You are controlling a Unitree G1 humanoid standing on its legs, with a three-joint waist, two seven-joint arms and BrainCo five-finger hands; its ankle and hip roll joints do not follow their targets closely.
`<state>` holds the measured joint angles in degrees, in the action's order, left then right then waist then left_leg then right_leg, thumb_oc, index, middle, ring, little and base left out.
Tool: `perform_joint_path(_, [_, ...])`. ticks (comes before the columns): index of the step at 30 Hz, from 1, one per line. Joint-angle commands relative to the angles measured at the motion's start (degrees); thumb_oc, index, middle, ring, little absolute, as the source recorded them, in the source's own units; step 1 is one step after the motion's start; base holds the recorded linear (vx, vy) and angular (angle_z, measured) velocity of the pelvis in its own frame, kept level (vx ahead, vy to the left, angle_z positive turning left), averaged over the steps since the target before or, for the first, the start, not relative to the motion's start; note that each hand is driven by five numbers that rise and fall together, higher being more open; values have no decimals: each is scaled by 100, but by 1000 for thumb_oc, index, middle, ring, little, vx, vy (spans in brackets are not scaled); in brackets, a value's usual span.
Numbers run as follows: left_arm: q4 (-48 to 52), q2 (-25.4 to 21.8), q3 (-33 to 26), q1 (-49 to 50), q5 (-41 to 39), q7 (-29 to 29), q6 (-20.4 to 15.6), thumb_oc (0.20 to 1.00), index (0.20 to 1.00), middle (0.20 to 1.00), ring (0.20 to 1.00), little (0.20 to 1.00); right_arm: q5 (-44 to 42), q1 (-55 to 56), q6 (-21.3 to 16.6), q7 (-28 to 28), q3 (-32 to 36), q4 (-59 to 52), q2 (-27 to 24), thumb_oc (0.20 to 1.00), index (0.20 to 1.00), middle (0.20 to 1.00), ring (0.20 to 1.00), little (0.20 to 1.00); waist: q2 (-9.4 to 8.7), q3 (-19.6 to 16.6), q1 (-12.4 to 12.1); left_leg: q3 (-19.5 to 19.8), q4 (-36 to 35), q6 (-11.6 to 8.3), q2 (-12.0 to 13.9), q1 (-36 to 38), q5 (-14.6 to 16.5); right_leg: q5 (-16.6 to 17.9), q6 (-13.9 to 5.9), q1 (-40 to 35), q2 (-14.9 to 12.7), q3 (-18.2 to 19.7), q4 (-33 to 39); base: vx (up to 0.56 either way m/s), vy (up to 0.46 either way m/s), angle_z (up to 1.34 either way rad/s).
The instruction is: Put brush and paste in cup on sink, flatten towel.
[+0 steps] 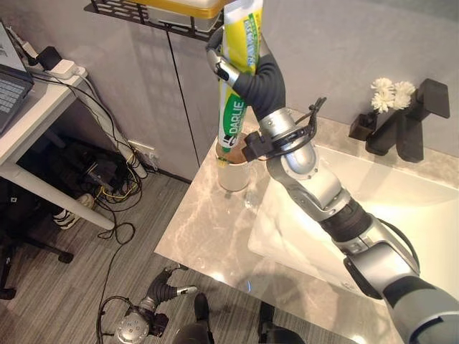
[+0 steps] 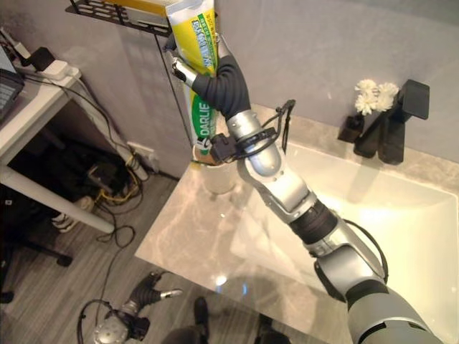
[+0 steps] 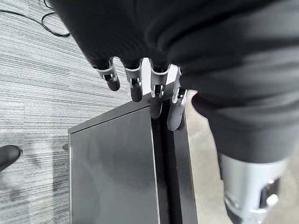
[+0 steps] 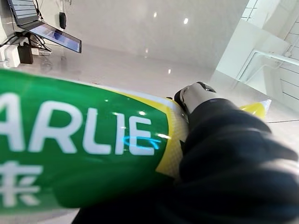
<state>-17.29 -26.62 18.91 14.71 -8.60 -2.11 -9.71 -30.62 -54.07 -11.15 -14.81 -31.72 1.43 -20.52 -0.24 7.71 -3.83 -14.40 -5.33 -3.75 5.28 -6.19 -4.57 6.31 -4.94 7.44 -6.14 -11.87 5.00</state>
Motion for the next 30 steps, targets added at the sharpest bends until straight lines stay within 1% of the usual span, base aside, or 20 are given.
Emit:
perform_joint_path(1, [106,-220,50,-309,-114,-138,-184,1000,1000,1000,1000,1000,48,-473,-266,16,277,-167,98,200,200,200,200,200,-301,182,-102,-95,33,-210,133,158,36,407,-478,-6,-614,-122,0,0,0,0])
perform_joint_path(10, [177,-221,22,-299,-181,-131,-188,1000,1000,1000,1000,1000,44,-341,-258,55,285,-11,196,200,200,200,200,200,-313,206,-145,-97,33,-204,132,164,40,398,-474,-11,-609,-134,0,0,0,0])
perform_joint_path(18, [245,-251,-3,-268,-250,-122,-224,1000,1000,1000,1000,1000,140,-300,-269,-3,326,185,231,200,200,200,200,200,-283,229,-192,-97,33,-200,124,165,34,393,-475,-18,-619,-152,0,0,0,0])
perform_joint_path(19, [240,-252,-7,-275,-256,-129,-226,1000,1000,1000,1000,1000,175,-281,-270,-23,341,196,225,507,507,507,507,507,-277,241,-193,-97,33,-201,128,164,32,394,-476,-19,-623,-151,0,0,0,0])
perform_joint_path(20, [242,-249,-11,-272,-264,-132,-228,1000,1000,1000,1000,1000,192,-253,-270,-28,356,192,225,1000,1000,1000,1000,1000,-272,240,-193,-104,33,-201,130,173,34,390,-476,-22,-623,-148,0,0,0,0])
perform_joint_path(27, [234,-231,-24,-294,-259,-140,-217,1000,1000,1000,1000,1000,281,-184,-290,-35,419,82,173,1000,1000,1000,1000,1000,-263,235,-189,-111,33,-199,131,221,58,376,-484,-54,-622,-143,0,0,0,0])
perform_joint_path(30, [150,-184,16,-340,-241,-117,-206,1000,1000,1000,1000,1000,599,-133,-292,-87,498,-192,60,1000,1000,1000,1000,1000,-264,178,-144,-123,33,-201,141,285,89,356,-481,-112,-617,-129,0,0,0,0])
